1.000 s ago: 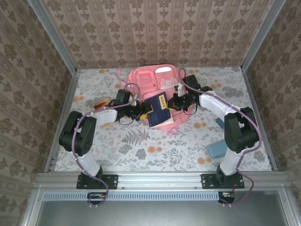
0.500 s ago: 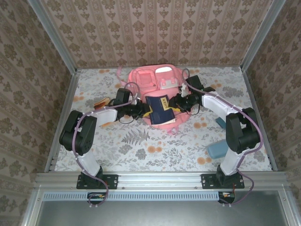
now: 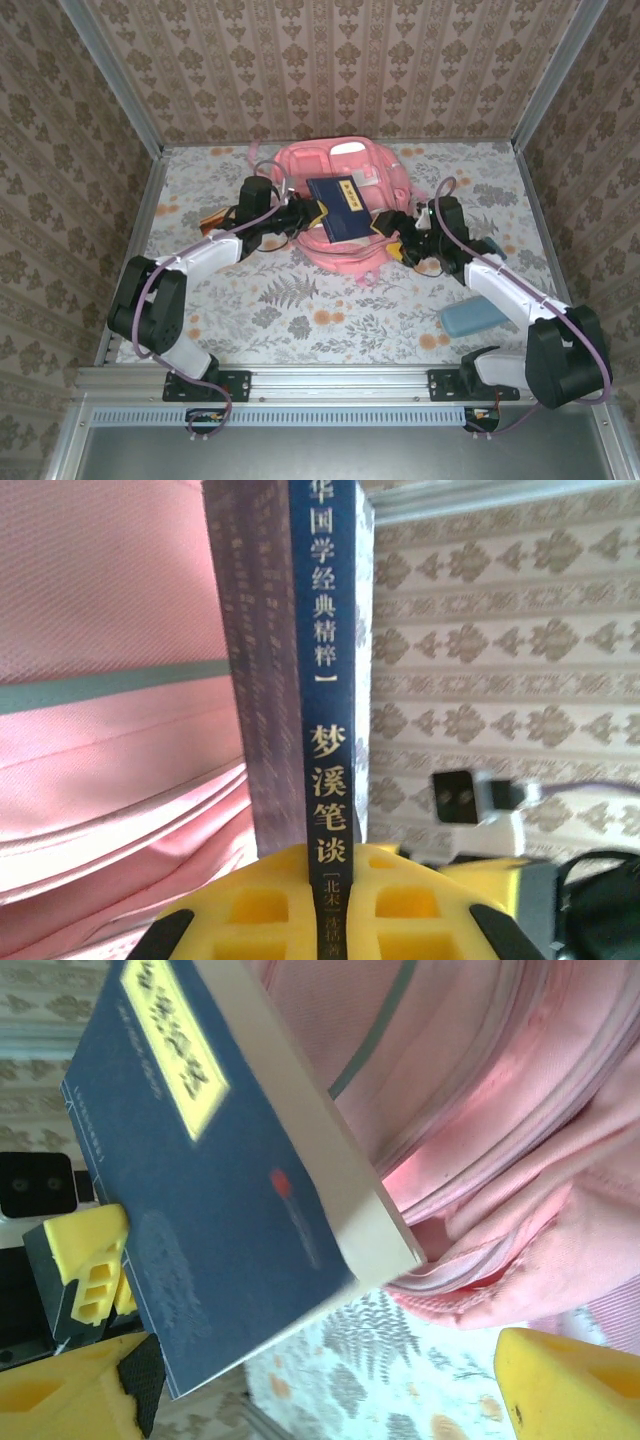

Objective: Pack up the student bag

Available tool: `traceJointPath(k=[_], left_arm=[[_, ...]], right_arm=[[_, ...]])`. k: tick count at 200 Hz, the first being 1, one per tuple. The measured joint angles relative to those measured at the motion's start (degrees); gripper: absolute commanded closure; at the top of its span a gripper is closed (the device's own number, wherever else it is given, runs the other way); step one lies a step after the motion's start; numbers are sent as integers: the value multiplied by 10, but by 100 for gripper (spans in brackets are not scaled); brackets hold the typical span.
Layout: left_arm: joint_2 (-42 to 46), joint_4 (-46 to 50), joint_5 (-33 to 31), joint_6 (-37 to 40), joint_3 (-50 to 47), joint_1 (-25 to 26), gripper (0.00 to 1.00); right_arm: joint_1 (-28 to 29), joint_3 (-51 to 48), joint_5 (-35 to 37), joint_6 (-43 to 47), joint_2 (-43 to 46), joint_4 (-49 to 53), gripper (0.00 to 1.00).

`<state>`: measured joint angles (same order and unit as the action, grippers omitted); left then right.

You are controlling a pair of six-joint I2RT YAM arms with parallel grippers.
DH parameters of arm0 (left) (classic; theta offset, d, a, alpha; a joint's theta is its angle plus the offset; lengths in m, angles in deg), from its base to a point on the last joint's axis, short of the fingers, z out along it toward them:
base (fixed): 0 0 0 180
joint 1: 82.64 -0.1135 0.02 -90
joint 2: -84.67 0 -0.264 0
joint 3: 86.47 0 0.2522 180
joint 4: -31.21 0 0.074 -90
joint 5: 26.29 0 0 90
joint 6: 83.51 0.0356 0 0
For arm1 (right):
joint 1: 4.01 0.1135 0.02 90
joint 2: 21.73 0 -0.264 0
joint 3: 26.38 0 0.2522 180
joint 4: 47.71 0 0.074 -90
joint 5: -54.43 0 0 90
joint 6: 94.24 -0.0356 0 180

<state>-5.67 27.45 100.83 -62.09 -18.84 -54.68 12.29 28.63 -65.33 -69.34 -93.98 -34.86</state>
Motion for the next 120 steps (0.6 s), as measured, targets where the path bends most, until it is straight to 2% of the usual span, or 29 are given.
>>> traceJointPath(k=[41,99,120], left_arm=[[0,-50,-44,-71,0,1,95],[0,-92,-68,-123,2,10,95],[0,-94,-70,-131,2,9,96]], right_arm=[[58,-7,15,-120,-13,-151,7],[96,-2,69,-223,-113,-318,12],[98,-1,91,-236,-130,-339,19]])
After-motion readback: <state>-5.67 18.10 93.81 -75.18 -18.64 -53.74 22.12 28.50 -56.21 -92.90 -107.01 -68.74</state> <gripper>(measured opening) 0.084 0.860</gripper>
